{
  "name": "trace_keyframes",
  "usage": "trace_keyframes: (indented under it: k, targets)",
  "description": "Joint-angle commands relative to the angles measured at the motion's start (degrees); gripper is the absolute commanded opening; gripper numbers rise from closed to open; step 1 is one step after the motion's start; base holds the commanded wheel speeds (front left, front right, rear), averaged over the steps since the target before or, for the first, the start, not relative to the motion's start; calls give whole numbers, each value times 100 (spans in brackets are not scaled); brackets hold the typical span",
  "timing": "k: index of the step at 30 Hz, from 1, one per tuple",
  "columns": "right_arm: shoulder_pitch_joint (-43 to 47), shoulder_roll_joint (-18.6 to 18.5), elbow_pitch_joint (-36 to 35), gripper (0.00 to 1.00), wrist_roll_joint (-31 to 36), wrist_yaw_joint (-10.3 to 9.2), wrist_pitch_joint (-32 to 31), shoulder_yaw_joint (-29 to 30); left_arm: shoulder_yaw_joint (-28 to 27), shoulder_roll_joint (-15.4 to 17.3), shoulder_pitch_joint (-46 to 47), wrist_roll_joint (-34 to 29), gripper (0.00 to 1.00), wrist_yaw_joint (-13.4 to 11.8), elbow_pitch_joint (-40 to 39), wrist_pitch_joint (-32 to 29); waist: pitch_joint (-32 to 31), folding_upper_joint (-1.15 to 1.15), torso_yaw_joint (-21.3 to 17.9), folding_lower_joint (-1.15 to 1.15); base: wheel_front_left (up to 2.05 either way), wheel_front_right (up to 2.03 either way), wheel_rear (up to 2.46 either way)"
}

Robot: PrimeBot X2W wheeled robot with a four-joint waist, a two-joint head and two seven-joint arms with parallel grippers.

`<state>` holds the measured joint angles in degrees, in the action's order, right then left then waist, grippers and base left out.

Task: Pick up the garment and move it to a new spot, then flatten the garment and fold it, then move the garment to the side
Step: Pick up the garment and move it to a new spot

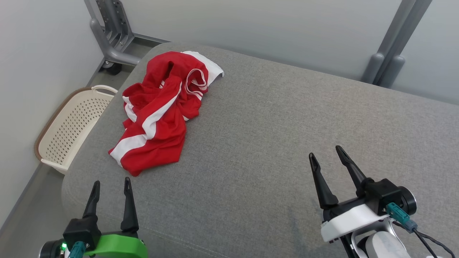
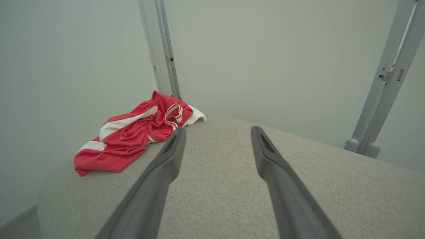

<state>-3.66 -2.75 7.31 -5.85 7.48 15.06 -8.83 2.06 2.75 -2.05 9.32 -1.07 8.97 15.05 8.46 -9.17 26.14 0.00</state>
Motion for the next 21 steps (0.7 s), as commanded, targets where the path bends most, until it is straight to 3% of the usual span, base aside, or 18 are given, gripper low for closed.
trace_keyframes:
  k: [1, 11, 21]
  targets:
    - [48, -25, 17, 100, 46, 2, 24, 30, -6, 86, 41, 23, 100, 53, 67, 7, 3, 0, -32, 0, 0, 0, 0]
    - [-42, -25, -19, 100, 187, 2, 24, 182, -86, 762, 1199, -33, 100, 325, 214, -644, 141, 0, -210, 0, 0, 0, 0]
    - [-338, -24, -119, 100, 505, 2, 24, 354, 28, 1368, 2619, 219, 100, 699, 1112, -1525, 764, 0, -437, 0, 0, 0, 0]
